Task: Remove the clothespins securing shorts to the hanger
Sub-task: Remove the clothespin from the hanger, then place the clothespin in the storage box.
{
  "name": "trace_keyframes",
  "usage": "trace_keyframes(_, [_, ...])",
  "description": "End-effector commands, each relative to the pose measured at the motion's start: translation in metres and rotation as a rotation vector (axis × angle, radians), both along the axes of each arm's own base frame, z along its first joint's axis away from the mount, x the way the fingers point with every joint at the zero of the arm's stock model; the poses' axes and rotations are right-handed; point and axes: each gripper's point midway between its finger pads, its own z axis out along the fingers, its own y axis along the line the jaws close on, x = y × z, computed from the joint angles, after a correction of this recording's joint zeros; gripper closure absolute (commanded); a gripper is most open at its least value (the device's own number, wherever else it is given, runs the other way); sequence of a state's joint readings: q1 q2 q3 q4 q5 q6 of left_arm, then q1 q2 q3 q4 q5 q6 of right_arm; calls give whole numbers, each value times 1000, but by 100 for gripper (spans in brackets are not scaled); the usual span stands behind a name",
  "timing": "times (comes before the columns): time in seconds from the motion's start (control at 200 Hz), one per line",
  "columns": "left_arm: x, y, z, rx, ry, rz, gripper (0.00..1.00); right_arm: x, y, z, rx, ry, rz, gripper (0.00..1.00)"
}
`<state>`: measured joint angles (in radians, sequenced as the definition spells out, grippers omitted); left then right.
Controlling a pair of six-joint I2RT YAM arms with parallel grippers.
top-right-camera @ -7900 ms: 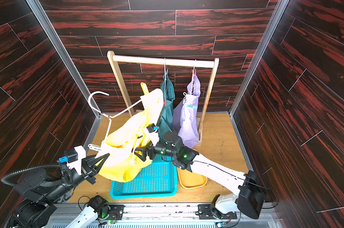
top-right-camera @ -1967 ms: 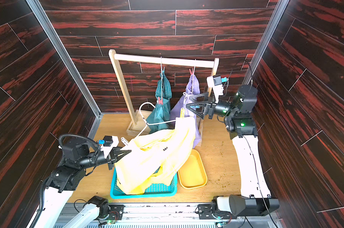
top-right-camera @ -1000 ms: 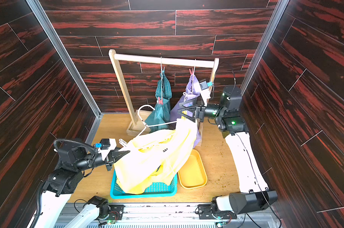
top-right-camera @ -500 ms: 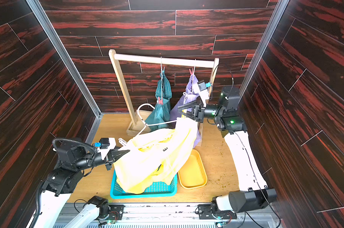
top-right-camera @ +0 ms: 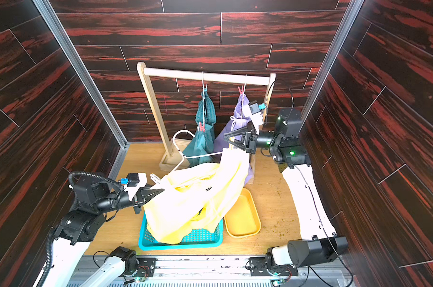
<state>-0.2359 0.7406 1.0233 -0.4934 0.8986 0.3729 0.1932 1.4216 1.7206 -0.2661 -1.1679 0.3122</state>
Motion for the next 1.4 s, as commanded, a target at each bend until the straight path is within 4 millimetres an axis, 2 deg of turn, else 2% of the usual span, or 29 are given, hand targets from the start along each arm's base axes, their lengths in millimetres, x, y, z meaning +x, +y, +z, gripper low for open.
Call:
trace_keyframes(0.0, [-8,-2,14,0,-60,-40,100,10,0,11,0,-58,-66,100])
trace_keyframes(0.2, [-8,0,9,11,-57,-21,100,16,-10,29,34,-157,-231,100])
trace_keyframes(0.396, [-5,4,11,-9,-74,27,100,19,-27,31,39,-192,-408,100])
trace_keyframes(0.541, [3,14,24,-80,-110,135,100,18,-53,22,14,-201,-611,100])
trace_keyframes(0.716, [2,17,34,-156,-149,167,100,2,-67,7,2,-169,-687,100])
trace_keyframes(0.847, [3,18,32,-146,-133,178,100,-5,-82,-7,0,-142,-778,100])
trace_keyframes(0.912, [3,19,31,-143,-128,180,100,-7,-89,-17,14,-121,-823,100])
trace_keyframes(0.962, [3,19,31,-143,-128,180,100,-4,-94,-35,9,-91,-857,100])
trace_keyframes(1.182, [-4,21,28,-115,-120,180,100,3,-112,-128,-41,144,-987,100])
trace_keyframes(1.303, [-7,23,23,-80,-107,192,100,0,-107,-173,-56,249,-1002,100])
trace_keyframes(1.398, [-8,24,20,-67,-102,195,100,-1,-97,-200,-115,289,-1010,100])
